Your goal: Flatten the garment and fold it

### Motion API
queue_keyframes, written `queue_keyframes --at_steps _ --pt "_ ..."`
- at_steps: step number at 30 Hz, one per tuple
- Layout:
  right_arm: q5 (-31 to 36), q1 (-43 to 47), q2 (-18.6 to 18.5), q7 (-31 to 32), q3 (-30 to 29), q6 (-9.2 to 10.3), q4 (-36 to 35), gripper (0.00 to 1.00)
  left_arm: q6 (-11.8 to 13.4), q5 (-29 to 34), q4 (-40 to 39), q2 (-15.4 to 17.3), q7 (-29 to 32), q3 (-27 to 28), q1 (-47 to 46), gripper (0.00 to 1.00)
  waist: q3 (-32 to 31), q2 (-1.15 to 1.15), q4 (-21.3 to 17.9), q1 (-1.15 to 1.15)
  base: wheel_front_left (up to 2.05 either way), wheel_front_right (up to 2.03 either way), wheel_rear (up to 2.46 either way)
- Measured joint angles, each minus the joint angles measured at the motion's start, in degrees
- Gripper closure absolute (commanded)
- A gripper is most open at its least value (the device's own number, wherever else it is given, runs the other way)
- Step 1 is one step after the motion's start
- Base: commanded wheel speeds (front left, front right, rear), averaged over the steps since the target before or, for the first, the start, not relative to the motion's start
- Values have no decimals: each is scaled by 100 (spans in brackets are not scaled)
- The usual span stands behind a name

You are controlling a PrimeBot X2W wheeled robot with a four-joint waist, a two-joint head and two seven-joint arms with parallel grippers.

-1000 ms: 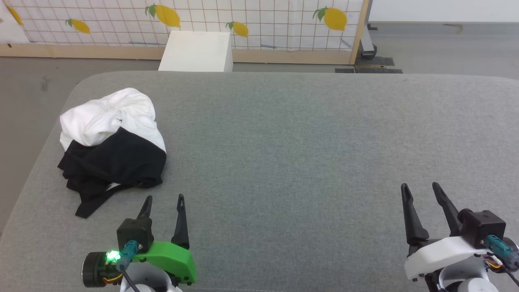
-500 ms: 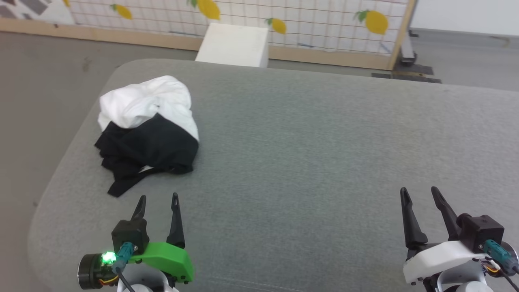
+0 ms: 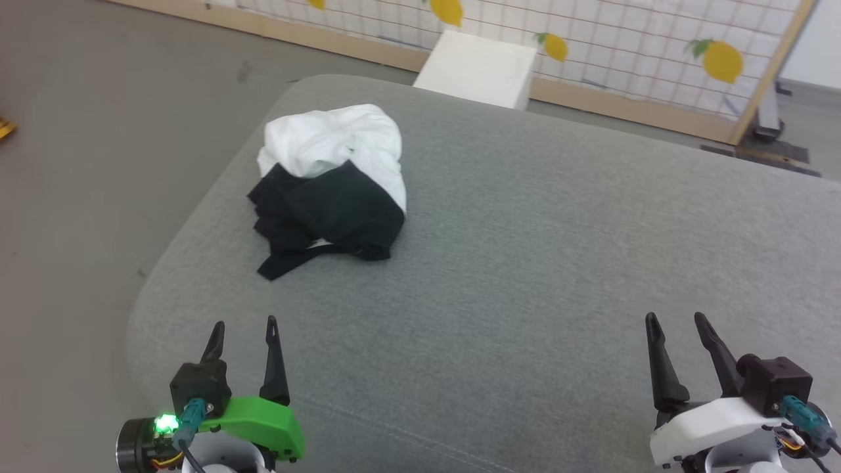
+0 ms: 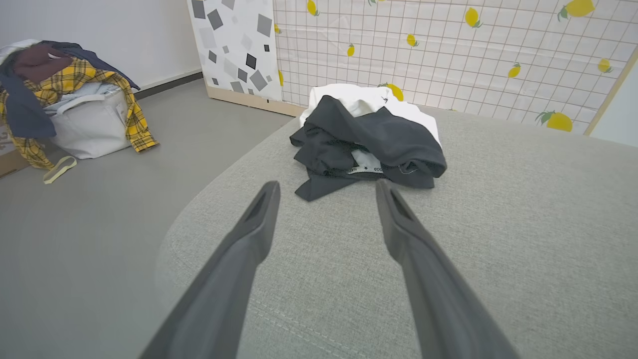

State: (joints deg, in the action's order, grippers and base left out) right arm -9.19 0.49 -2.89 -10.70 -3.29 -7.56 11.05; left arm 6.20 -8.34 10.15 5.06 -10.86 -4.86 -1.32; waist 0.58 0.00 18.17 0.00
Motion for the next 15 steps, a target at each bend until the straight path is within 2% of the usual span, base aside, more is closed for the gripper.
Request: queue_keyframes --at_steps 9,15 --pt "-99 44 -1 -118 -4 0 162 0 109 -76 40 44 -94 -79 27 0 -62 0 528 0 0 0 0" --pt "-167 44 -1 -196 26 0 274 0 180 -119 64 63 -168 -126 62 0 -67 0 742 0 0 0 0"
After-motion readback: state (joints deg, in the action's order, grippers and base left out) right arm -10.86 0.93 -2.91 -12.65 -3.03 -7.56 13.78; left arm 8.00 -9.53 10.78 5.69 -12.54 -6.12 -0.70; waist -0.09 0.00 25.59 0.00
